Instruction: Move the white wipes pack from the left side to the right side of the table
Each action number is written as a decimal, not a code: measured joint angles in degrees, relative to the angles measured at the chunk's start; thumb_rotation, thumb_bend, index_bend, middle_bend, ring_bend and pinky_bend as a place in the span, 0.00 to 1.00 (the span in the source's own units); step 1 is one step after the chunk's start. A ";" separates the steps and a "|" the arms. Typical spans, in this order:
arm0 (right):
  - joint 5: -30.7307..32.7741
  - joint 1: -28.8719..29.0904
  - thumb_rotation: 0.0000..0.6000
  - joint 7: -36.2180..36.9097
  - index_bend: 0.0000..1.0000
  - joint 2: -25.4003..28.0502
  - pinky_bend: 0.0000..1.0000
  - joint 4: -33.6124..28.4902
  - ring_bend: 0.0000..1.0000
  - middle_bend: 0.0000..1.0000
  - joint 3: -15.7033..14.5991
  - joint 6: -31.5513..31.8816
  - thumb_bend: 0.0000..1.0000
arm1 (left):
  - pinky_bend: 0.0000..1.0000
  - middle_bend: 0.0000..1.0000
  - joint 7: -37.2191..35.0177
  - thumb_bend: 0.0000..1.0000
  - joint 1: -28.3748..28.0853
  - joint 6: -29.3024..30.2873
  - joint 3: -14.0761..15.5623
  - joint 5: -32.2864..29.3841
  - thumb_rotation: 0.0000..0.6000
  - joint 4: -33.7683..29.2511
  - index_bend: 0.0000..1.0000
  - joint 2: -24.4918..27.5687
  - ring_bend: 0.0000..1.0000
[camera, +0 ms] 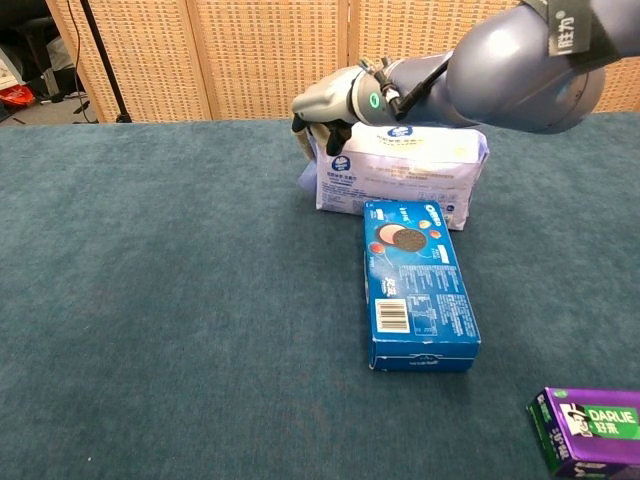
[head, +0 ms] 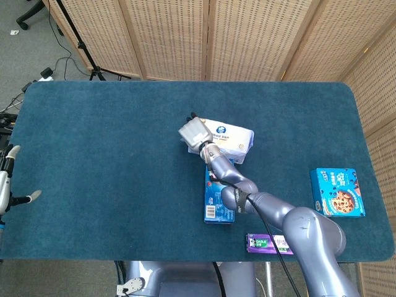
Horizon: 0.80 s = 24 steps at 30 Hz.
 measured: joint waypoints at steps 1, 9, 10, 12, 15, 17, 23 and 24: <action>0.11 -0.21 1.00 -0.14 0.37 0.22 0.13 0.03 0.21 0.39 -0.28 0.17 1.00 | 0.00 0.00 0.05 0.07 -0.02 -0.06 0.01 0.04 1.00 -0.03 0.00 -0.02 0.00; 1.71 -2.46 1.00 -0.91 0.38 2.25 0.15 0.19 0.21 0.39 -2.60 0.48 1.00 | 0.00 0.00 0.03 0.07 -0.27 -0.74 0.07 0.20 1.00 0.00 0.00 -0.08 0.00; 1.94 -2.80 1.00 -1.00 0.38 2.43 0.15 0.35 0.21 0.39 -2.87 0.60 1.00 | 0.00 0.00 0.01 0.07 -0.32 -0.90 0.10 0.24 1.00 0.00 0.00 -0.08 0.00; 2.66 -3.52 1.00 -1.27 0.38 2.80 0.15 0.88 0.21 0.39 -3.41 0.98 1.00 | 0.00 0.00 -0.02 0.08 -0.35 -1.02 0.16 0.34 1.00 -0.04 0.00 -0.06 0.00; 4.02 -4.48 1.00 -1.55 0.38 3.32 0.15 1.66 0.21 0.39 -3.81 1.44 1.00 | 0.00 0.00 -0.09 0.08 -0.29 -0.90 0.20 0.56 1.00 -0.13 0.00 -0.03 0.00; 5.01 -5.15 1.00 -1.79 0.38 3.72 0.15 2.28 0.21 0.39 -4.04 1.78 1.00 | 0.00 0.00 -0.09 0.08 -0.21 -0.74 0.28 0.82 1.00 -0.23 0.00 -0.03 0.00; 8.53 -7.03 1.00 -2.48 0.38 5.11 0.16 4.19 0.21 0.39 -4.19 2.30 1.00 | 0.00 0.00 -0.04 0.08 -0.06 -0.35 0.54 1.68 1.00 -0.45 0.00 -0.04 0.00; 9.06 -7.32 1.00 -2.59 0.38 5.36 0.16 4.50 0.21 0.39 -4.16 2.34 1.00 | 0.00 0.00 0.00 0.08 -0.05 -0.31 0.57 1.79 1.00 -0.46 0.00 -0.07 0.00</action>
